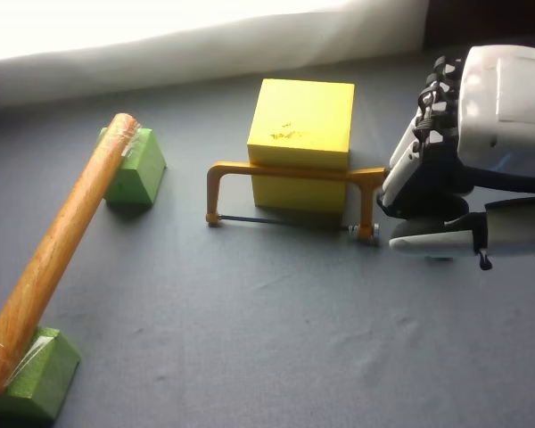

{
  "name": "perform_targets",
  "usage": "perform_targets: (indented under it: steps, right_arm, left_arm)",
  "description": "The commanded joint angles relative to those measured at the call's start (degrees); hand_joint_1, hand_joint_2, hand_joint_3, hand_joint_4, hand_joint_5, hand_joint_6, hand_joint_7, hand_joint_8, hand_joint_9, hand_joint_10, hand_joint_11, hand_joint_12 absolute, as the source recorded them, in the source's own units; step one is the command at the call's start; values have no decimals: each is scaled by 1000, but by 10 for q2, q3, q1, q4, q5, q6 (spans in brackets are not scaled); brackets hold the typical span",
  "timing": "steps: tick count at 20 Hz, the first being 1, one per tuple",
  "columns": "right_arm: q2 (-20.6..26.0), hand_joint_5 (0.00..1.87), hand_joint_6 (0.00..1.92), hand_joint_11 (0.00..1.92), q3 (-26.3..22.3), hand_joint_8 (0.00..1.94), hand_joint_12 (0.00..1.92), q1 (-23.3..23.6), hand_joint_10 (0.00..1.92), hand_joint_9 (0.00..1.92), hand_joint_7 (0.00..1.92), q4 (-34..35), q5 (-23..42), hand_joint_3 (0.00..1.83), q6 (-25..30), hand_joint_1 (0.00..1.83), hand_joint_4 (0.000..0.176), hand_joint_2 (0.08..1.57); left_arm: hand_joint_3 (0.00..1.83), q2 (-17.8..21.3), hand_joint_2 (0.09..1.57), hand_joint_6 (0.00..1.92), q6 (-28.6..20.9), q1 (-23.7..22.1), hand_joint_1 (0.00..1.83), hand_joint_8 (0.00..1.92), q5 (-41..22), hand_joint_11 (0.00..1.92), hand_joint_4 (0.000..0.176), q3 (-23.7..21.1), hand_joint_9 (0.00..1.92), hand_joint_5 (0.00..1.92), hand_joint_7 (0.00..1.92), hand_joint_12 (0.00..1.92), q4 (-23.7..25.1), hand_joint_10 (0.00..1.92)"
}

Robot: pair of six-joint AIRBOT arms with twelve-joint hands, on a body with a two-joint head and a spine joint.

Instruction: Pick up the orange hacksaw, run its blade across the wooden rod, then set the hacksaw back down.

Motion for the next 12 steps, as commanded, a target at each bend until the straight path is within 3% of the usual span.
perform_targets:
  steps: [1, 4, 5, 12]
  right_arm:
    - [2, 87, 62, 2, 0, 59, 757, 9, 79, 132, 116, 36, 48, 100, 7, 244, 0, 981]
    - [2, 122, 6, 0, 0, 5, 805, 9, 8, 157, 146, 36, 45, 4, 16, 256, 0, 1026]
    - [2, 122, 3, 0, 0, 5, 732, 9, 5, 154, 152, 36, 44, 2, 18, 235, 0, 1024]
    - [19, 129, 2, 0, 0, 1, 672, 26, 1, 137, 135, 43, -19, 0, 114, 268, 0, 1022]
  left_arm:
    - [121, 4, 1174, 31, 4, -4, 61, 23, -30, 0, 0, 6, 3, 6, 3, 11, -35, 26]
    - [5, 4, 1233, 0, 3, -4, 83, 0, -31, 11, 0, 8, 0, 0, 0, 18, -39, 0]
    - [7, 4, 1237, 0, 2, -3, 89, 0, -31, 14, 0, 8, 0, 0, 0, 20, -39, 0]
    - [0, 10, 1229, 0, 2, -5, 0, 0, -22, 1, 0, -17, 0, 0, 0, 19, -39, 0]
